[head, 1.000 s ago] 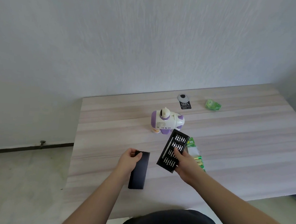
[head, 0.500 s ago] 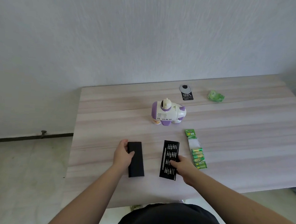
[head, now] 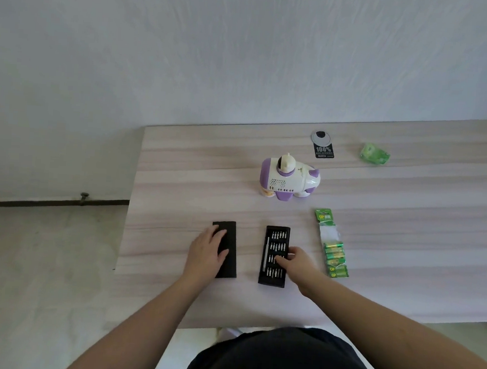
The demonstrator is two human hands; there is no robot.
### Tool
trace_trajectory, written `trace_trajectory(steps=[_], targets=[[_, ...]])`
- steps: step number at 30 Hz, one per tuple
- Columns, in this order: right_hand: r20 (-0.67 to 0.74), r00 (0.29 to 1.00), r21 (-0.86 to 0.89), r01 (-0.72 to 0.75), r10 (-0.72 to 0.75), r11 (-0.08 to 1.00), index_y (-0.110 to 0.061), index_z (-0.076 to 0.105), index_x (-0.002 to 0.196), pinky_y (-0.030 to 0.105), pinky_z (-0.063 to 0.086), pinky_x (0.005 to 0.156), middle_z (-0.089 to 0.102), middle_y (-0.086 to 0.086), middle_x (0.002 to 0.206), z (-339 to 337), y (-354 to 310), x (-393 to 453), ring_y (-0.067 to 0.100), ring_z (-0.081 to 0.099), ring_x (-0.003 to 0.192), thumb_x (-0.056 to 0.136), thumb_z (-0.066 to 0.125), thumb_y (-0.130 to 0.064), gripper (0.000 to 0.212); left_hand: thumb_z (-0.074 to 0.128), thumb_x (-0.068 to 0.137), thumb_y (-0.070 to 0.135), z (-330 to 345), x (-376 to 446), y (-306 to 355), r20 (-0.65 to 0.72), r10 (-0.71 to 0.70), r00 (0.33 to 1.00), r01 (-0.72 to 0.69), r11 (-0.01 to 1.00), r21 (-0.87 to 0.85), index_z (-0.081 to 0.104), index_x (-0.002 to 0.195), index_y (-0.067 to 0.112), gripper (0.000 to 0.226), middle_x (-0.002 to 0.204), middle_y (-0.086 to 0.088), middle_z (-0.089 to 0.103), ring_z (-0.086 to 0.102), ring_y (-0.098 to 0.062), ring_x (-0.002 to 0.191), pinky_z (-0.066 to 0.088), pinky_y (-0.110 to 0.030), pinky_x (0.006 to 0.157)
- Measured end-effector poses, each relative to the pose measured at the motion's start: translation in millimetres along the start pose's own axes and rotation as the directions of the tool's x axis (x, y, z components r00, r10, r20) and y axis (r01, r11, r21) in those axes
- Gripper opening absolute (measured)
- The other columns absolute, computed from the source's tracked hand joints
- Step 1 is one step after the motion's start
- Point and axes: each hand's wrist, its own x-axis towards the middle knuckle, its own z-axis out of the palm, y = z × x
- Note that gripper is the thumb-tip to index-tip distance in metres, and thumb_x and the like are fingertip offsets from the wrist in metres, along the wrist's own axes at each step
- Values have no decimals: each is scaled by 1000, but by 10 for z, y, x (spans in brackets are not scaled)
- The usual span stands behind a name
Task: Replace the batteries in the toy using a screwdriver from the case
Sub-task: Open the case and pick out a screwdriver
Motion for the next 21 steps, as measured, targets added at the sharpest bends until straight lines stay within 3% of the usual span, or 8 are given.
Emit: trace_trajectory(steps=[4,6,11,14,17,21], targets=[[-13,999,-89,35,-36,995,-7,51,124,29,47,79,61,7,110,61,-27,36,21,59,96,90,64,-14,37,25,90,60,131,-132,-103,152,120,981,-143,979,146,23,153,22,73,162,-1,11,8,-17,148,9,-36,118],[-21,999,-115,41,-44,992,-8,52,125,30,48,83,63,8,113,105,-36,68,21,60,97,90,65,-15,38,28,89,61,126,-118,-146,176,135,975,-173,959,223,26,151,21,74,160,-3,20,16,-19,147,13,-36,117],[-75,996,-141,33,-44,989,-14,51,118,34,51,82,66,4,103,217,-55,101,22,63,96,85,70,-21,39,37,81,61,4,-24,-129,221,182,958,-236,939,252,53,137,18,73,143,-7,51,51,-26,129,44,-44,102],[-88,996,-148,20,-33,989,-14,52,114,29,46,76,66,2,99,300,-77,103,20,61,92,85,70,-20,35,46,76,64,-27,9,-112,233,196,953,-257,926,275,60,130,18,72,133,-7,60,58,-27,121,49,-43,96],[-96,994,-188,36,-54,982,-11,55,113,27,42,74,65,2,98,374,-110,99,18,60,89,86,69,-19,31,74,64,64,-13,28,-93,206,200,958,-256,920,296,64,126,18,78,127,-9,63,63,-29,113,53,-42,89],[-123,988,-253,59,-92,966,-10,59,110,24,39,71,61,-2,90,428,-158,101,15,55,83,87,66,-15,24,73,71,59,-32,52,-23,148,205,968,-235,944,232,59,129,17,74,133,-9,55,57,-30,118,48,-44,95]])
